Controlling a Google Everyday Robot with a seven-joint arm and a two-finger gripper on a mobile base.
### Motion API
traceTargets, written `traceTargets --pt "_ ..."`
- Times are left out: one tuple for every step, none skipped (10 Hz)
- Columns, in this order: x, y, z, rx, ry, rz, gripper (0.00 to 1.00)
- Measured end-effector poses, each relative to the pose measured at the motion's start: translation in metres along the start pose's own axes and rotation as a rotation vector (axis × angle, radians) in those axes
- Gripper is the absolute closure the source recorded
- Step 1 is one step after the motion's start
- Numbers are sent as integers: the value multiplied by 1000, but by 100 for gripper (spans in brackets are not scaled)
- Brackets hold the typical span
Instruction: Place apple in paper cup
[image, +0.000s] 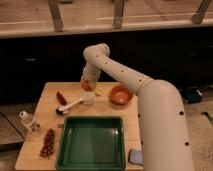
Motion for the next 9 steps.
traceTargets --pt "0 0 0 0 1 0 20" --pt "-1 1 -1 1 2 0 20" --pt "-1 1 -1 3 2 1 20" --pt "-1 1 -2 4 3 1 20" --pt "-1 1 -2 6 4 1 20" --pt "-2 1 -2 7 4 1 20" --pt "-2 1 -2 8 4 1 20" --pt "-2 1 -2 9 4 1 20" --pt "-2 1 -3 10 3 1 20"
